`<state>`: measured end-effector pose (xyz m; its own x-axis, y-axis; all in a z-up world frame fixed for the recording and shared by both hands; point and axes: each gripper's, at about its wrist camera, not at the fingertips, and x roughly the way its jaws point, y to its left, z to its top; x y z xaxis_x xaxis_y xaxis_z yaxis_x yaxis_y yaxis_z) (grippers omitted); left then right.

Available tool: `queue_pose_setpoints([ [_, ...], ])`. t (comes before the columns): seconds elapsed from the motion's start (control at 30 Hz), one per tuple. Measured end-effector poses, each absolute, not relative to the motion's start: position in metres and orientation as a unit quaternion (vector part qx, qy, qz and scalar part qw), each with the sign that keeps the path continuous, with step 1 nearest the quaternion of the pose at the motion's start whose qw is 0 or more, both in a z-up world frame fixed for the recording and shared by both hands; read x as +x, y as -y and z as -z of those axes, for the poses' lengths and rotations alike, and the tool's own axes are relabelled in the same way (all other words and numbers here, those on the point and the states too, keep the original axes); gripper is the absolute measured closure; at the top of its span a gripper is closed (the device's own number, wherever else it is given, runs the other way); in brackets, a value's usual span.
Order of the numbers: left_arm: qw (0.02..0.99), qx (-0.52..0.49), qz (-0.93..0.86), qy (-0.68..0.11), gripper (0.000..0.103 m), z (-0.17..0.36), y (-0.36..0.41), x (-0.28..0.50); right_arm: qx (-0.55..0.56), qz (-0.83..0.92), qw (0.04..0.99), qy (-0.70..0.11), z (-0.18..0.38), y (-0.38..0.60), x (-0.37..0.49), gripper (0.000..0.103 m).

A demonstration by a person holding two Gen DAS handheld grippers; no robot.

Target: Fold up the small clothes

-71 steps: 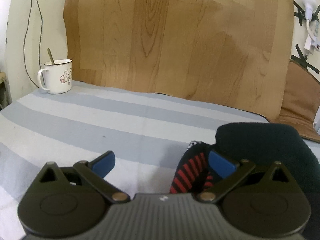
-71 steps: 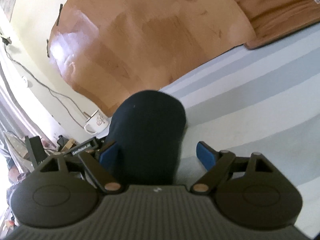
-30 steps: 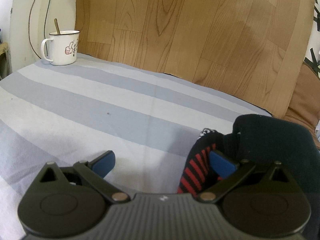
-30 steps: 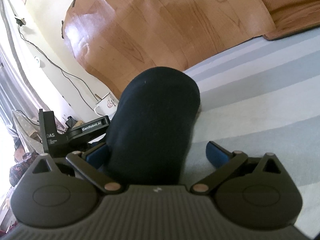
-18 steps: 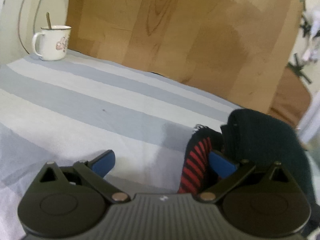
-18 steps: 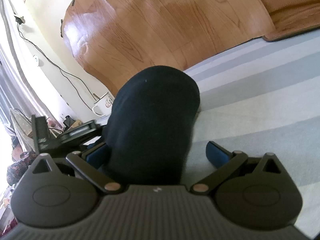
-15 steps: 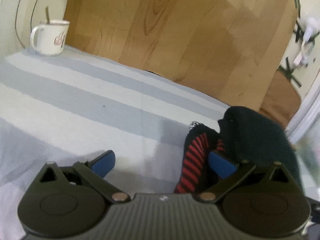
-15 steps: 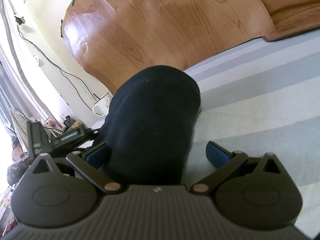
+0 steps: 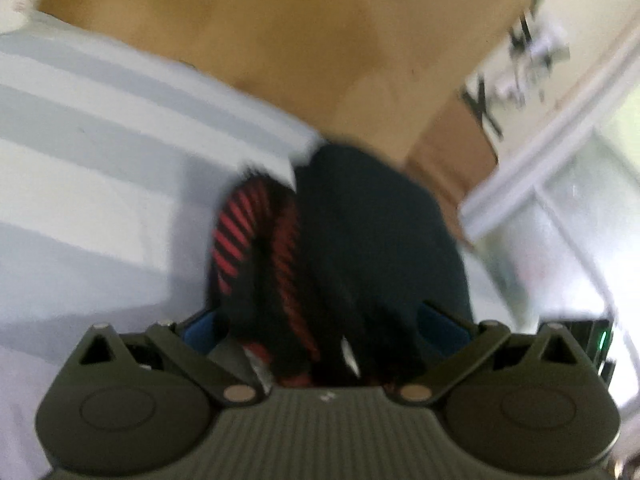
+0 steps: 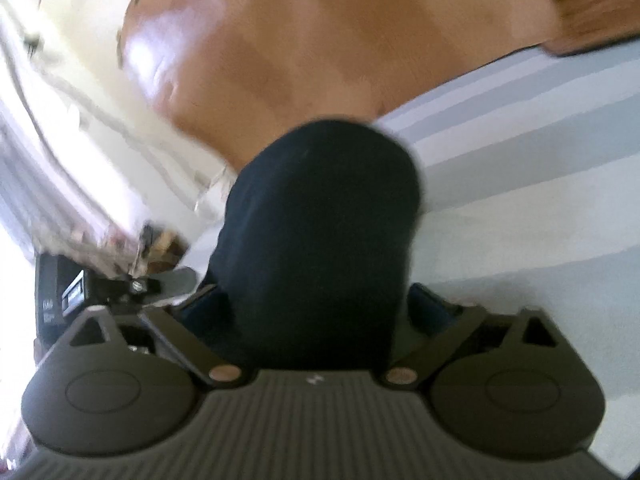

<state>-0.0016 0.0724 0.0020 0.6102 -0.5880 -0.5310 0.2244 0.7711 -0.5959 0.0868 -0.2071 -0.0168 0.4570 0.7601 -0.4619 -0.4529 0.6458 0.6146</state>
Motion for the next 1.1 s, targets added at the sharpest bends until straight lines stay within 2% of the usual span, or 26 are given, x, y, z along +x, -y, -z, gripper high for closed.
queue_pose_setpoints([
  [0.07, 0.882, -0.212, 0.217, -0.361, 0.000, -0.002, -0.065, -0.005, 0.172, -0.371, 0.836, -0.367, 0.014, 0.195, 0.088, 0.009],
  [0.2, 0.850, -0.277, 0.254, -0.370, 0.000, 0.005, -0.082, 0.014, 0.156, -0.383, 0.832, -0.370, 0.013, 0.189, 0.104, 0.030],
  [0.23, 0.846, -0.281, 0.252, -0.376, 0.000, 0.004, -0.082, 0.021, 0.146, -0.390, 0.836, -0.358, 0.010, 0.188, 0.103, 0.036],
  [0.33, 0.855, -0.255, 0.236, -0.385, 0.000, -0.001, -0.068, 0.046, 0.121, -0.401, 0.847, -0.328, 0.002, 0.184, 0.108, 0.046],
  [0.6, 0.868, -0.262, 0.226, -0.356, 0.001, -0.016, -0.036, 0.131, 0.099, -0.360, 0.883, -0.285, -0.006, 0.193, 0.169, 0.051],
  [0.73, 0.887, -0.245, 0.208, -0.331, 0.000, -0.031, -0.017, 0.185, 0.094, -0.345, 0.899, -0.254, -0.013, 0.194, 0.218, 0.051],
  [0.87, 0.895, -0.210, 0.165, -0.358, 0.000, -0.013, 0.006, 0.232, 0.129, -0.301, 0.896, -0.299, 0.015, 0.195, 0.275, 0.042],
  [0.97, 0.898, -0.234, 0.152, -0.339, 0.000, 0.004, 0.006, 0.239, 0.168, -0.279, 0.884, -0.335, 0.027, 0.208, 0.287, 0.038],
  [1.03, 0.893, -0.248, 0.158, -0.340, 0.000, 0.005, 0.002, 0.238, 0.192, -0.284, 0.874, -0.344, 0.029, 0.217, 0.288, 0.020],
  [1.1, 0.896, -0.238, 0.154, -0.341, 0.000, 0.006, 0.003, 0.230, 0.196, -0.265, 0.884, -0.332, 0.028, 0.220, 0.284, 0.013],
])
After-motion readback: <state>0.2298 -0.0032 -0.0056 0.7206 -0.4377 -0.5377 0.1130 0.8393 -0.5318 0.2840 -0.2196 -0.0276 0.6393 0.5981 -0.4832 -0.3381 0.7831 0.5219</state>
